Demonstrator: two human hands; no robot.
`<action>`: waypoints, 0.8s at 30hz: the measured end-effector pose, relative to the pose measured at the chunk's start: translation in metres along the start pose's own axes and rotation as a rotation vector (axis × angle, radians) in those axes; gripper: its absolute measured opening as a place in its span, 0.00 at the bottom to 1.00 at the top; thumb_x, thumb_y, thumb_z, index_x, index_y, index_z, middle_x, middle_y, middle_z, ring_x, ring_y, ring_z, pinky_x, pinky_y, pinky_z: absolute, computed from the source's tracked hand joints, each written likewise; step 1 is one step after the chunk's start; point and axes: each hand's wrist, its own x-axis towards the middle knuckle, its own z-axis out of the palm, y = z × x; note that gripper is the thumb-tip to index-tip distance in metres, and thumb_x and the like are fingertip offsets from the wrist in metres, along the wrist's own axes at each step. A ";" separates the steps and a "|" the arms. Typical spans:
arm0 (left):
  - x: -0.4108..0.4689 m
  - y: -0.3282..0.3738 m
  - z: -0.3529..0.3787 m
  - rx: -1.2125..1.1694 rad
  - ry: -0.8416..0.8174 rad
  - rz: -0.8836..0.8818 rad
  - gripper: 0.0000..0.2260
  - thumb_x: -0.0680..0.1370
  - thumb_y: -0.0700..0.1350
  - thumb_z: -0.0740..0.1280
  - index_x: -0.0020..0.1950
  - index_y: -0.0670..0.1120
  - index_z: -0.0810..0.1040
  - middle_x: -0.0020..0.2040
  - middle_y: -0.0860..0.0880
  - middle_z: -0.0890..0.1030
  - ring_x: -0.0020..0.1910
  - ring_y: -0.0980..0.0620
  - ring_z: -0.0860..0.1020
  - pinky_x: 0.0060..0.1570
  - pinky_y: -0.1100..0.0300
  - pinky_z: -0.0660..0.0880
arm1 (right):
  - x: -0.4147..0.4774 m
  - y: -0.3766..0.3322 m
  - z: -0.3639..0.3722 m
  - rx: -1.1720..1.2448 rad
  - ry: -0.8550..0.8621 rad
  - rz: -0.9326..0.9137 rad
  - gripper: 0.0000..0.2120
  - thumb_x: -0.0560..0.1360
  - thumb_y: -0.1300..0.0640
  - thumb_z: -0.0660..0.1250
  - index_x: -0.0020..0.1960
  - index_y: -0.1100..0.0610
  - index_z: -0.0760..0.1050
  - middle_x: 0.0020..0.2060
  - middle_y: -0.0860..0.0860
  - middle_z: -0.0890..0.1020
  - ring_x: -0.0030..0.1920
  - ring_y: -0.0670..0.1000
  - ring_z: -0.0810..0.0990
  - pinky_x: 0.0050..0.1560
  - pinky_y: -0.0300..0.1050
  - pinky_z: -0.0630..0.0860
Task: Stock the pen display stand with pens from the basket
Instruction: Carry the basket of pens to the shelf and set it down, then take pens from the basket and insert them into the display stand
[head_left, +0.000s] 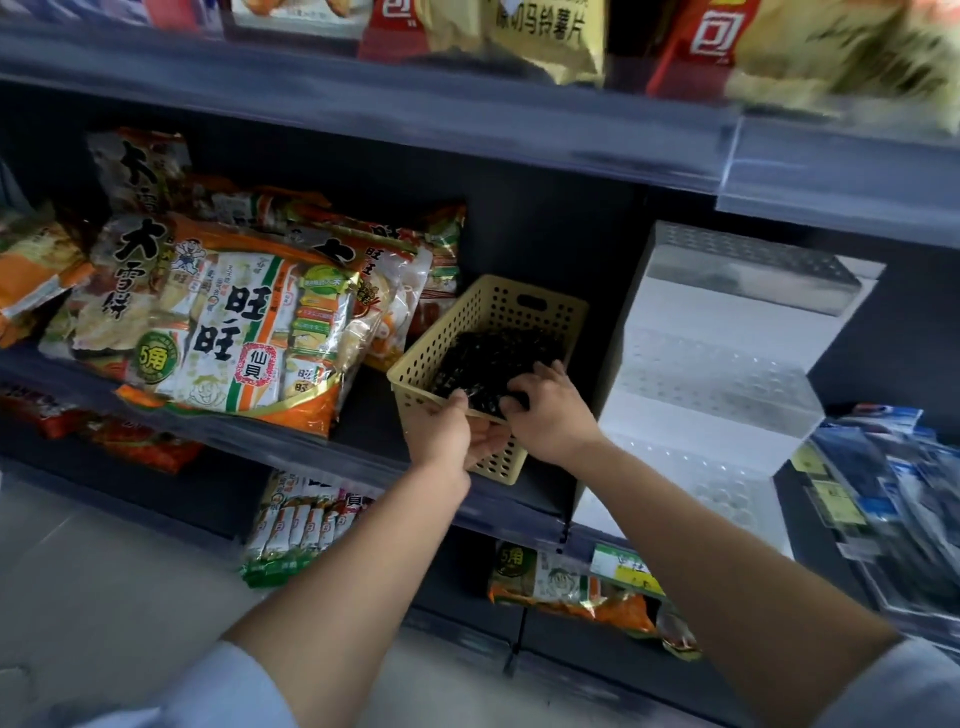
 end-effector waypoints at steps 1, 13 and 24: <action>0.001 0.002 -0.002 0.043 -0.027 -0.023 0.06 0.81 0.42 0.60 0.53 0.39 0.71 0.37 0.38 0.78 0.34 0.43 0.80 0.28 0.54 0.80 | -0.007 0.001 -0.002 0.005 -0.009 -0.044 0.17 0.79 0.49 0.59 0.61 0.58 0.76 0.65 0.60 0.73 0.72 0.56 0.62 0.76 0.45 0.43; 0.009 0.006 -0.032 1.687 0.193 0.873 0.20 0.82 0.55 0.50 0.65 0.51 0.74 0.73 0.48 0.67 0.75 0.49 0.56 0.72 0.45 0.44 | -0.035 0.018 -0.028 -0.078 -0.165 -0.205 0.15 0.82 0.55 0.55 0.56 0.58 0.80 0.62 0.51 0.77 0.76 0.49 0.52 0.72 0.39 0.50; 0.022 0.022 -0.031 1.834 0.109 1.194 0.21 0.82 0.51 0.52 0.30 0.50 0.70 0.25 0.55 0.69 0.26 0.51 0.70 0.68 0.45 0.63 | -0.025 0.036 -0.023 -0.091 -0.147 -0.271 0.14 0.81 0.57 0.57 0.53 0.59 0.80 0.59 0.50 0.79 0.76 0.48 0.53 0.68 0.34 0.56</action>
